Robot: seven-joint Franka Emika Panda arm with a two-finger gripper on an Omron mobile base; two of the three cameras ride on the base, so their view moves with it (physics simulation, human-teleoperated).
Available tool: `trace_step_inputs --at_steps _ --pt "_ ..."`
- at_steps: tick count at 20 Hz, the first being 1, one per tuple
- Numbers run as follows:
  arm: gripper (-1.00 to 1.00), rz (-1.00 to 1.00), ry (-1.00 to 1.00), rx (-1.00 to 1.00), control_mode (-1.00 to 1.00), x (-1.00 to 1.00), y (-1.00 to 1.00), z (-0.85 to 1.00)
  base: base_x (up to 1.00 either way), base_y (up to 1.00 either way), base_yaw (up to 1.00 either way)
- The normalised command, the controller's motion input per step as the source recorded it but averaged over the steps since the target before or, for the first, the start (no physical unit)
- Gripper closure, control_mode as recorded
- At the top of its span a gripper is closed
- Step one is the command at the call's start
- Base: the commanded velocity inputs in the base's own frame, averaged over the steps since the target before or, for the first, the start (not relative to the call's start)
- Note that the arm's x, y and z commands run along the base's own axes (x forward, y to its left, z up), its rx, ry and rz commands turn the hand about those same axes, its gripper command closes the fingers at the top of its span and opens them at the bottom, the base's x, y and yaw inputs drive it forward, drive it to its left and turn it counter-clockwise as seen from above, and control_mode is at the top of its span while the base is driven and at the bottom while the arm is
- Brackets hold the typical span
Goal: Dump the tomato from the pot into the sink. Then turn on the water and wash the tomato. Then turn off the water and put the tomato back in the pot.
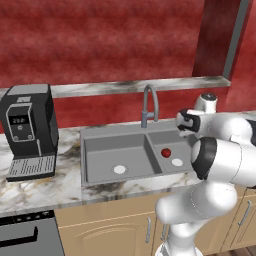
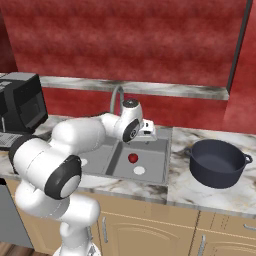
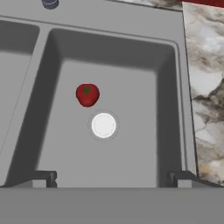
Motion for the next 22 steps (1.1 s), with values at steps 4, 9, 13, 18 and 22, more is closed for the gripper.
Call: trace_step_inputs --at_steps 4,9,13,18,22 --pt "-1.00 0.00 -0.01 0.00 -1.00 0.11 0.24 -0.17 0.00 0.00 0.00" --pt "-1.00 0.01 0.00 0.00 -1.00 0.09 0.24 -0.15 0.00 0.00 0.00" --pt "-1.00 0.06 0.00 0.00 -1.00 0.00 0.13 -0.11 0.00 0.00 0.00" --pt "-1.00 0.09 0.00 0.00 -1.00 0.05 0.05 -0.30 0.00 0.00 0.00" --pt "-1.00 0.10 0.00 0.00 -1.00 0.12 0.10 -0.18 0.00 0.00 0.00"
